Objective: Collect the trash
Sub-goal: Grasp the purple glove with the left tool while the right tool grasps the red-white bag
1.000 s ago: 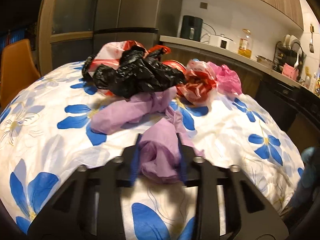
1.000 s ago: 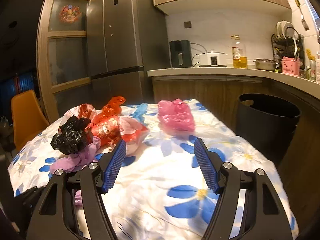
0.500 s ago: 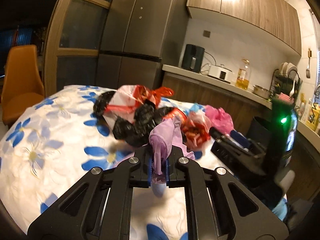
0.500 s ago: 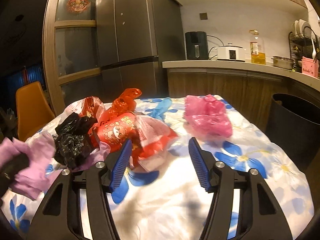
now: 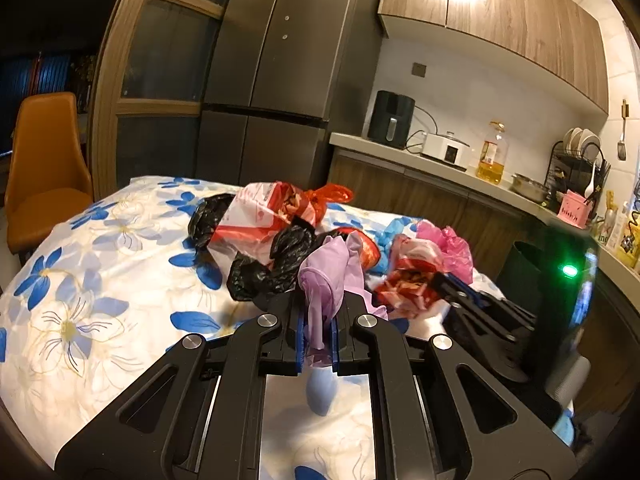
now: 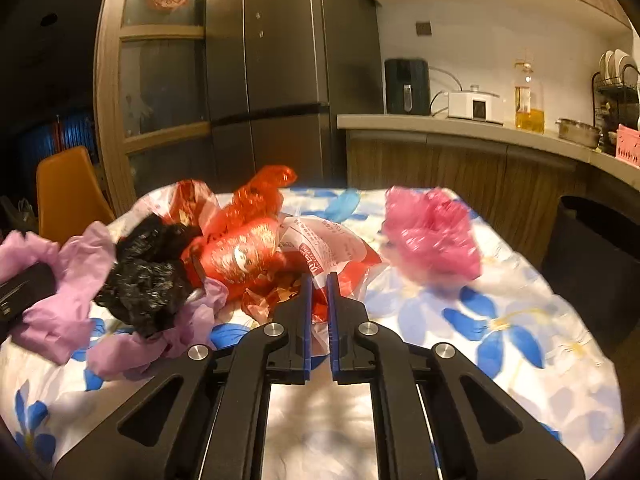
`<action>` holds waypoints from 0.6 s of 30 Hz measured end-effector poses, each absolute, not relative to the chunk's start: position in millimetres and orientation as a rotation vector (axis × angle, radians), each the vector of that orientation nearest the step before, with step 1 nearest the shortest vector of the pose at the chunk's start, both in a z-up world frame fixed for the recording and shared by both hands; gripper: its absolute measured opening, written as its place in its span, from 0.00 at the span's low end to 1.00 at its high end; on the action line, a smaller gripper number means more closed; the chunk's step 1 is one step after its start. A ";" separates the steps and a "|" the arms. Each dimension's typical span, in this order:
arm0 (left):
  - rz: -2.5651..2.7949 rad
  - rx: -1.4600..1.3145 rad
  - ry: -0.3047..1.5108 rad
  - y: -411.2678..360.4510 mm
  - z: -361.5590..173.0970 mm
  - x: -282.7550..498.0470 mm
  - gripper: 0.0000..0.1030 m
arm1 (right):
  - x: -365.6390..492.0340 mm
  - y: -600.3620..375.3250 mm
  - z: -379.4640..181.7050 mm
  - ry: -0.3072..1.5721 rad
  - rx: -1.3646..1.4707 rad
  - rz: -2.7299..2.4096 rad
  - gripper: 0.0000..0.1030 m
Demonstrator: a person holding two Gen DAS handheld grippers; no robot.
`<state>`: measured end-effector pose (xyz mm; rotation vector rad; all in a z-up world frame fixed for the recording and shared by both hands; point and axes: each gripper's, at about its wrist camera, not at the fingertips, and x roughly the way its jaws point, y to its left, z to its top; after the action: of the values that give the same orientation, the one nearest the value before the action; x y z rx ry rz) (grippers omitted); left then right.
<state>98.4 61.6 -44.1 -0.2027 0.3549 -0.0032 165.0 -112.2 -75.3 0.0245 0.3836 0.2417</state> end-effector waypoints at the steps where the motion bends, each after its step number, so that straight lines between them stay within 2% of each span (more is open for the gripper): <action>1: -0.004 -0.203 0.351 61.0 -42.4 98.0 0.08 | 159.5 -116.3 -71.8 0.374 0.026 0.241 0.07; 18: -0.084 -0.143 0.338 1.0 -19.3 109.6 0.07 | 109.7 -187.9 -36.0 0.267 0.080 0.171 0.05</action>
<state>109.6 1.0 -19.3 -0.1432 0.3381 -0.0837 109.7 -187.9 -36.0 0.0798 0.2675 0.1708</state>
